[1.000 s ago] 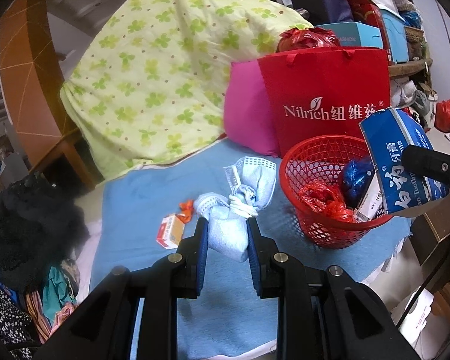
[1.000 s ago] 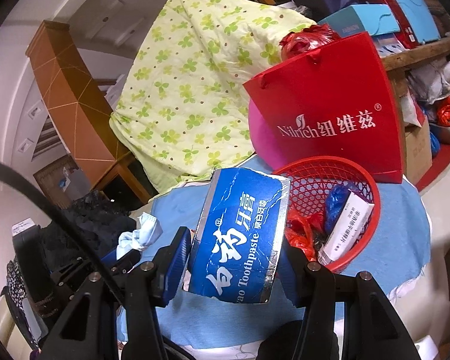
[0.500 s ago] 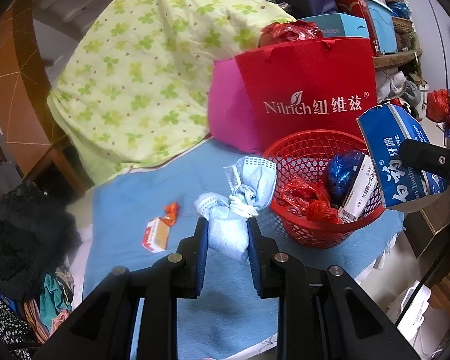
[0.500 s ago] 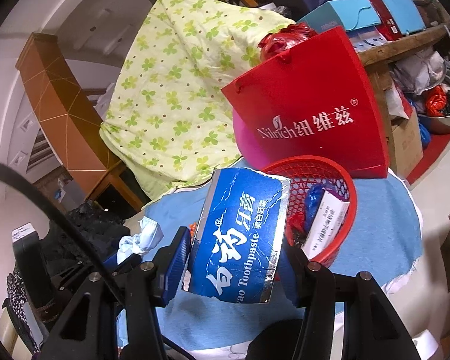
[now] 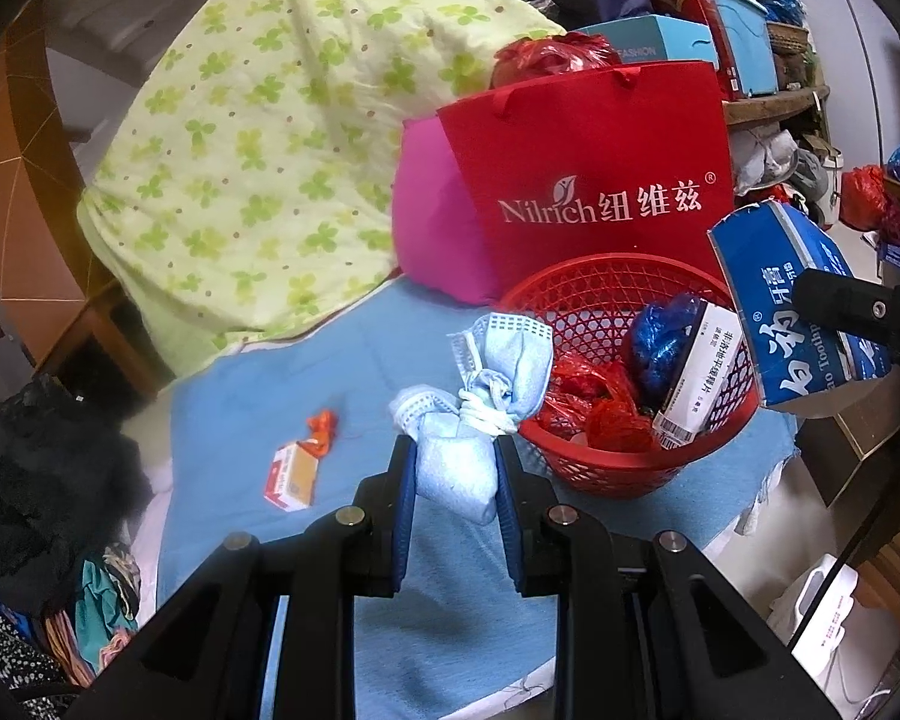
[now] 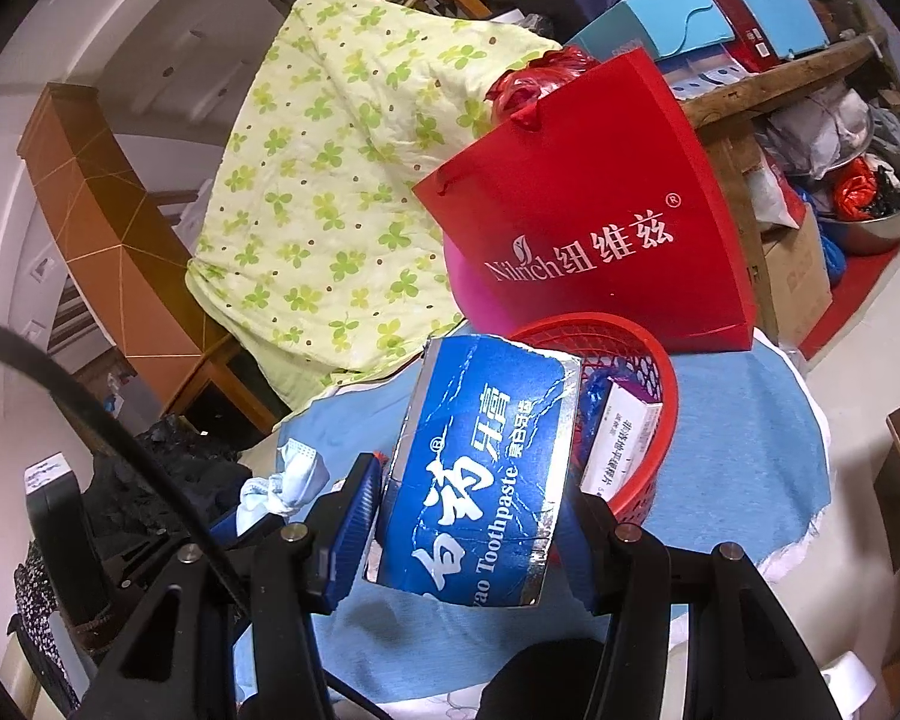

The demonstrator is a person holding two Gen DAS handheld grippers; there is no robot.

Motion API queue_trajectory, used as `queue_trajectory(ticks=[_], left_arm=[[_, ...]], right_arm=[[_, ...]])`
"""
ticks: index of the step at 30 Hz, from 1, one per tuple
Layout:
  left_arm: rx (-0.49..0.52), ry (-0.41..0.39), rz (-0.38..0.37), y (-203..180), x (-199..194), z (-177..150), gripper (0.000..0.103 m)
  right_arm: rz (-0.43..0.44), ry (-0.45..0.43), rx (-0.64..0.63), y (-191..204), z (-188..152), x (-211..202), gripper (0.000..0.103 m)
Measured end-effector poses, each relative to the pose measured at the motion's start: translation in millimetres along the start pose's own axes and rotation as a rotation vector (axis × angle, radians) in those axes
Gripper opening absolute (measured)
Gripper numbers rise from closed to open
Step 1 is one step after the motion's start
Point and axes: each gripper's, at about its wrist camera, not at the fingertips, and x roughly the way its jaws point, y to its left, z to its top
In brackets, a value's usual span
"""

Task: Collect trash
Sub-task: 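Carry the tissue with the left tool over the basket while the right carries the toothpaste box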

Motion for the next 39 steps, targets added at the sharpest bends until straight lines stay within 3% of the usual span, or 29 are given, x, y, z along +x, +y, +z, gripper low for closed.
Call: queue_trajectory(ticks=[39], left_arm=[[0.057,0.032,-0.049,-25.9,22.0,4.8,0.028]], right_arm=[[-0.040,0.009,0.058,-22.5,-3.9,2.3,0.058]])
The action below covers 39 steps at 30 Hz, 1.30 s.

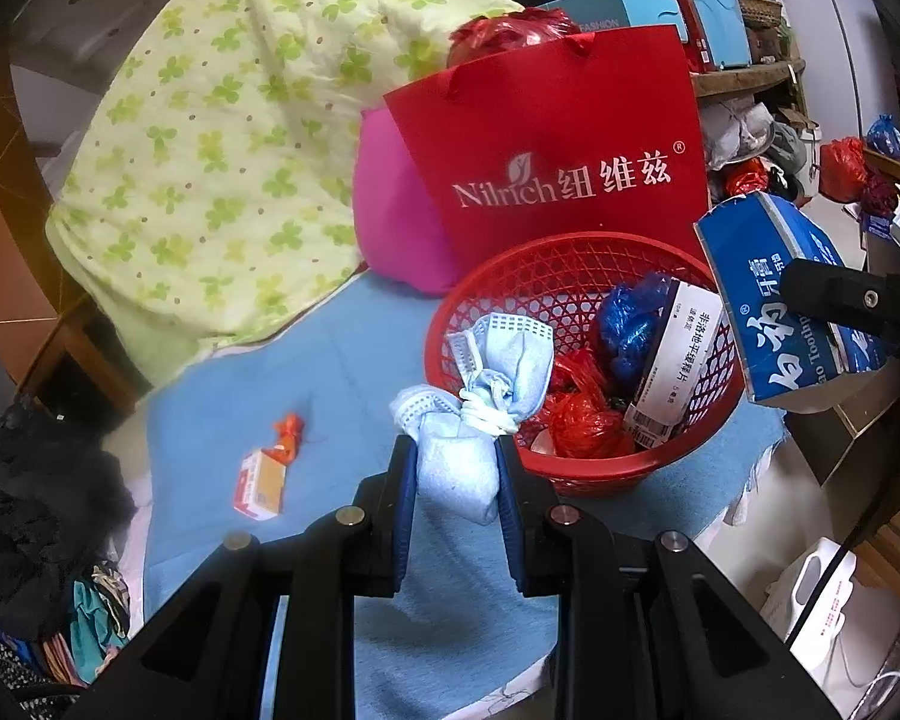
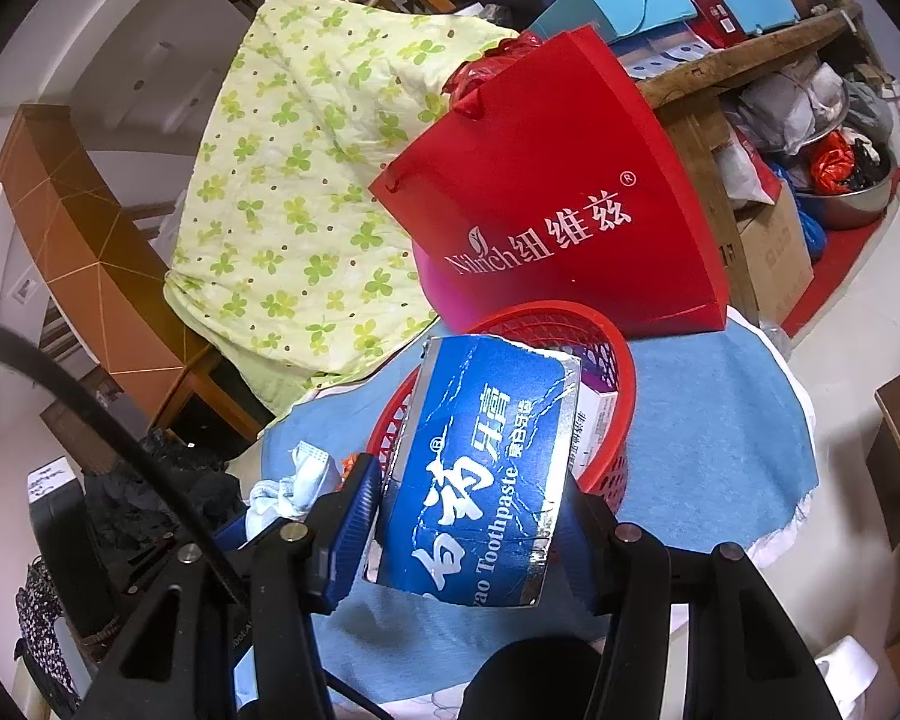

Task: Collect trash
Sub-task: 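Carry the tissue with the left tool over the basket while the right carries the toothpaste box, then release the tissue from the left tool into the basket while the right drops the toothpaste box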

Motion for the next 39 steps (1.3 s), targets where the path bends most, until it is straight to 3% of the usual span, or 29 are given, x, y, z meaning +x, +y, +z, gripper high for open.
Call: queue_trajectory(ticks=[39], left_arm=[[-0.001,0.032,-0.044,-11.9,36.8,13.0,0.028]], right_arm=[[-0.048,0.004,0.038,-17.5,12.8,22.1,0.058]])
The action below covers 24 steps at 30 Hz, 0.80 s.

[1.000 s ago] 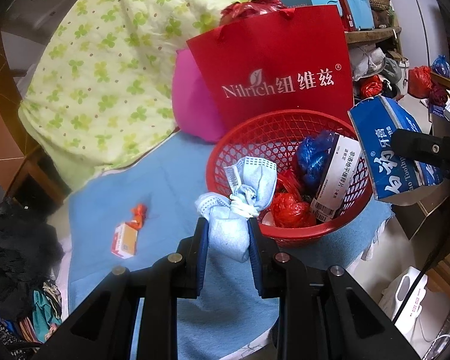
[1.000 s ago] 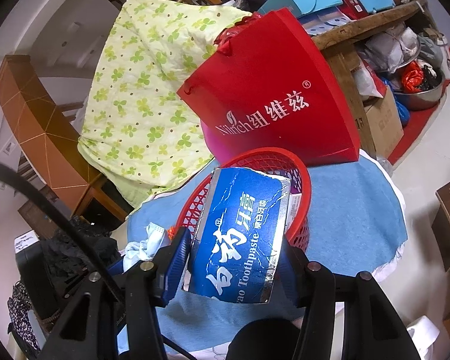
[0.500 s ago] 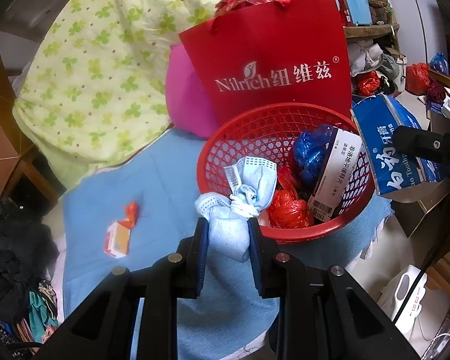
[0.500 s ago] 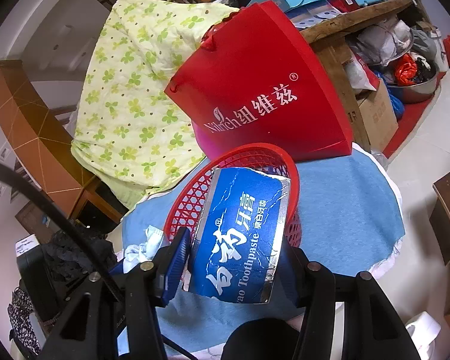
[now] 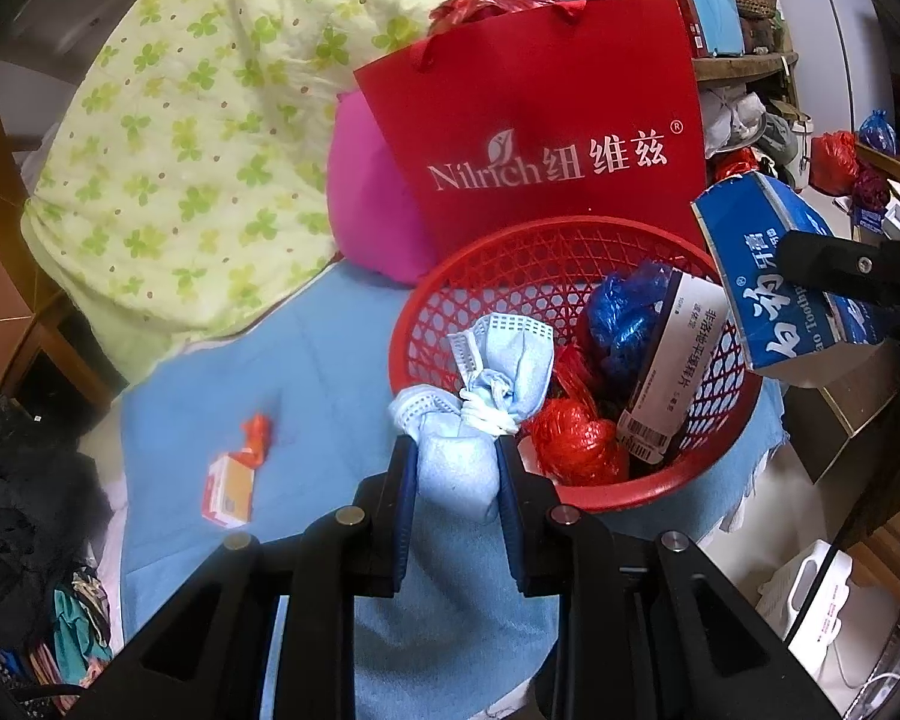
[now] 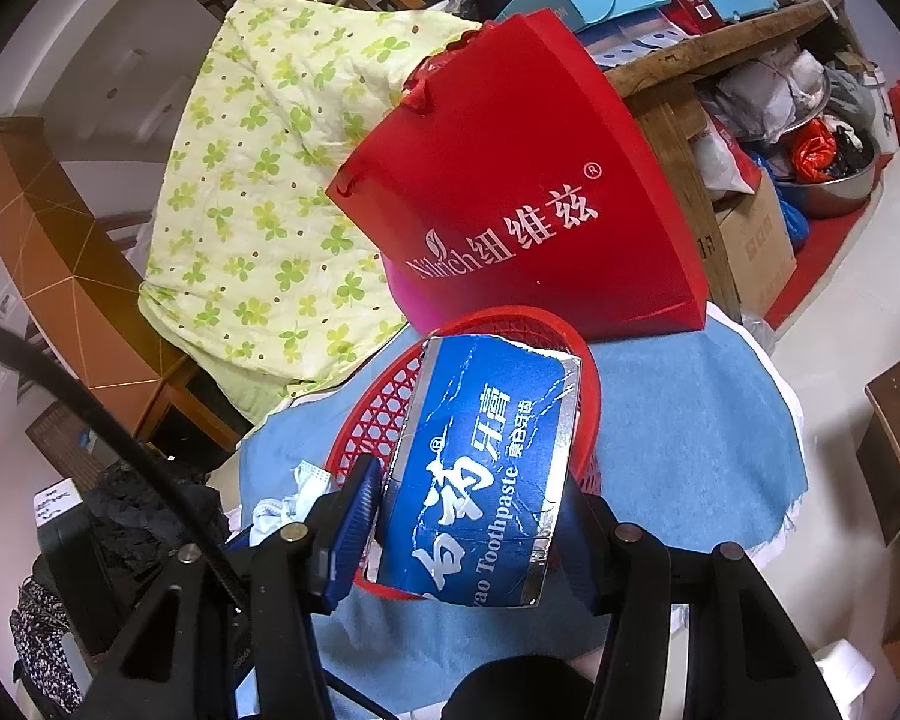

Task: Collect trash
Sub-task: 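Release the tissue from the left tool into the basket while the right drops the toothpaste box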

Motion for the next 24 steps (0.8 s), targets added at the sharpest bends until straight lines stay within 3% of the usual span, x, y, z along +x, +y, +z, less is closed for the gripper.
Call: queue_trajectory(ticks=[5,9,12,14,17,21,24], left_arm=[[-0.027,-0.005,-0.041,3.7,8.9,7.1,0.028],[-0.070,0.004,-0.121,9.1,23.5,12.9,0.028],[-0.095,0.014,-0.182,10.6,35.3,14.6,0.033],[-0.116,0.028,-0.218,12.2,45.0,14.2,0.043],[-0.146,0.048,-0.230,15.6,52.9,10.4,0.053],[-0.141,0.039,-0.208,21.8,48.8,0.4,0.057],[-0.151,0.031,-0.191,30.8,40.6,-12.3,0.059]], right_arm=[[-0.005,-0.008,-0.004,1.6,7.4,10.2,0.058],[-0.007,-0.004,0.011,-0.4,14.3,23.4,0.058],[-0.013,0.000,0.023,-2.9,16.4,33.3,0.059],[-0.007,0.014,0.043,-5.4,16.4,42.8,0.059],[0.005,0.029,0.094,-12.0,15.2,56.5,0.061],[0.055,0.057,0.174,-22.5,11.2,66.7,0.064],[0.062,0.040,0.162,-21.5,7.3,61.8,0.064]])
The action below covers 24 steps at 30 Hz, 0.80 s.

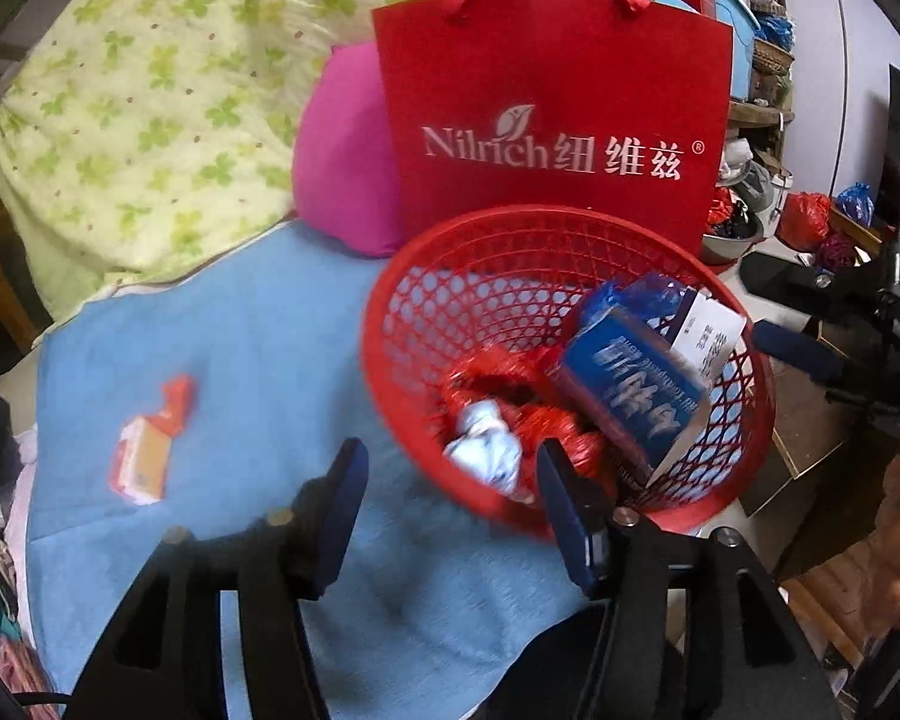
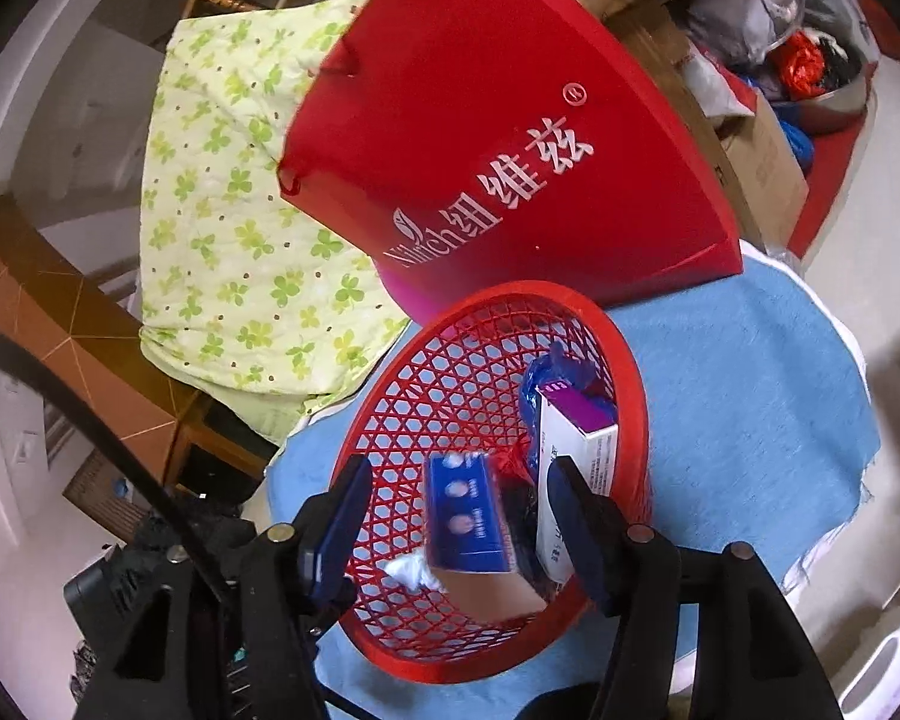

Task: Collect trash
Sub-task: 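Release the tissue from the left tool into the basket while the right drops the toothpaste box, then move both open tools back toward the orange wrapper and medicine box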

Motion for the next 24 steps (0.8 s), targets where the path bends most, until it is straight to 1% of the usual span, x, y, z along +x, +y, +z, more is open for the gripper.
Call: queue_trajectory(ticks=[4,7,9,13,17,21,24], left_arm=[[-0.009,0.010,0.023,17.7,-9.1,-21.7,0.060],[-0.014,0.032,0.072,33.6,-14.5,-43.6,0.060],[-0.045,0.057,0.101,50.1,-17.4,-58.8,0.060],[-0.141,0.088,0.143,87.1,-23.2,-82.5,0.060],[-0.228,0.099,0.198,125.7,-27.5,-103.7,0.060],[-0.294,0.105,0.245,158.5,-25.9,-120.8,0.060],[-0.328,0.103,0.276,178.4,-23.5,-132.1,0.060]], right_arm=[[-0.004,-0.015,-0.031,5.6,-7.1,-11.8,0.064],[-0.012,-0.017,-0.054,11.8,-12.6,-20.1,0.064],[-0.012,-0.022,-0.077,18.8,-15.0,-25.0,0.064],[0.009,-0.026,-0.143,46.1,-21.2,-31.2,0.064],[0.041,-0.014,-0.235,85.2,-31.8,-28.6,0.064],[0.074,0.017,-0.310,120.8,-48.2,-16.4,0.064],[0.082,0.053,-0.368,147.3,-64.6,0.6,0.064]])
